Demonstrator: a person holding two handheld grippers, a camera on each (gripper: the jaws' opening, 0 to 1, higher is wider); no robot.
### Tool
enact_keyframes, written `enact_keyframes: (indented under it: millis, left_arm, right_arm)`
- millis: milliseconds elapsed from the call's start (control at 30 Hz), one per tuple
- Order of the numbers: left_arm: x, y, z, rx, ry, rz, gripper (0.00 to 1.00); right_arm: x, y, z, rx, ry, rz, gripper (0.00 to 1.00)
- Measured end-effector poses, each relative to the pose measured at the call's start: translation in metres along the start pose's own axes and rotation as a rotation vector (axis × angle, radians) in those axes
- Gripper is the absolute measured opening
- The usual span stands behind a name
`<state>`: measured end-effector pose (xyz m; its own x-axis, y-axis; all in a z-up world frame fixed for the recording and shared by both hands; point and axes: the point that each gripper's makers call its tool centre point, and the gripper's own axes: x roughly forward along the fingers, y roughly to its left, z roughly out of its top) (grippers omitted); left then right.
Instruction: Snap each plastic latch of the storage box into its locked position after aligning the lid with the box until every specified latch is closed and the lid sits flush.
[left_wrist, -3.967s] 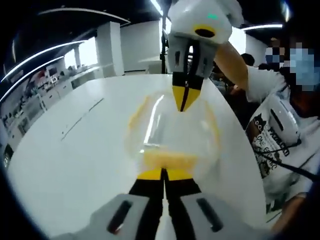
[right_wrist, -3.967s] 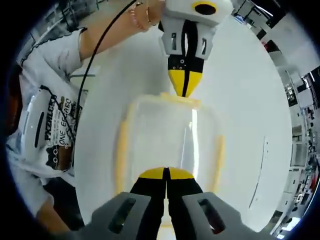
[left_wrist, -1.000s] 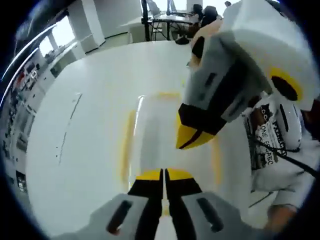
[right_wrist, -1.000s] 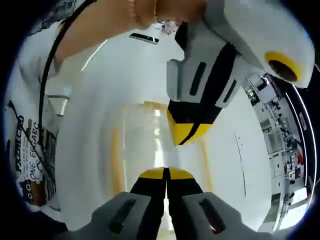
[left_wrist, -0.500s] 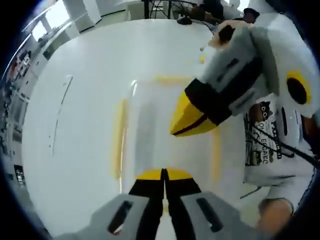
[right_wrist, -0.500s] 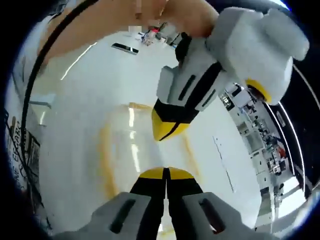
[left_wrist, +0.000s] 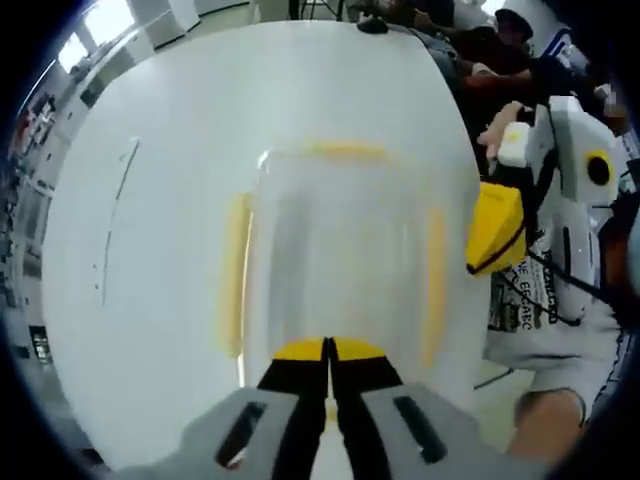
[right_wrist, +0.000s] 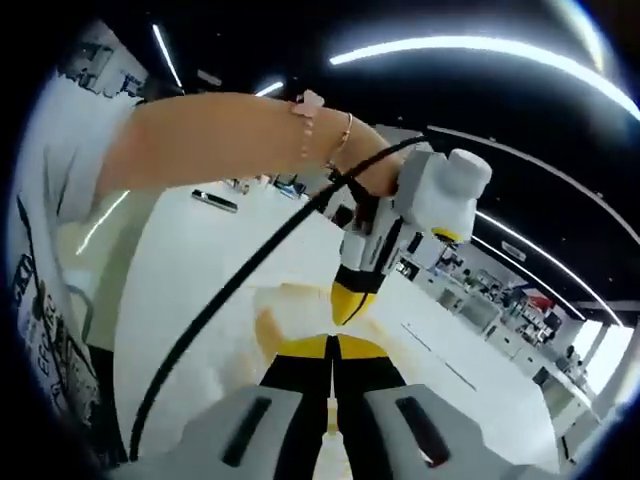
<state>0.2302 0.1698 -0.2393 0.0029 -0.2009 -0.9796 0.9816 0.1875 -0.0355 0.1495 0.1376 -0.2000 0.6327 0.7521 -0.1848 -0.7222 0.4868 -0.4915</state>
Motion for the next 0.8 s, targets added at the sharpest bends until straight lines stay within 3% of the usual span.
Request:
enact_keyframes:
  millis: [100,200,333,433,533,800]
  left_arm:
    - [0.0,0.002,-0.001,-0.01,0.009,-0.001,0.0]
    - [0.0,0.003,-0.001,0.003,0.003,-0.014,0.0]
    - [-0.001,0.006,0.0,0.007,0.003,-0.022,0.01]
    - [-0.001,0.007,0.002,0.008,0.018,-0.011,0.01]
    - [0.0,0.005,0.002,0.021,0.038,0.0,0.01]
    - [0.001,0.004,0.002,0.025,0.079,0.027,0.01]
  right_arm:
    - [-0.002,0.007,-0.007,-0.023,0.01,-0.046,0.0]
    - [0.001,0.022,-0.027,-0.023,0.072,-0.048,0.0]
    - [0.005,0.021,-0.051,-0.05,0.16,-0.132,0.0]
    - [0.009,0.023,-0.05,-0.048,0.14,-0.172,0.0]
    - [0.009,0.02,-0.05,-0.139,0.18,-0.247,0.0]
    - [0.011,0.018,-0.051,-0.191,0.205,-0.367,0.0]
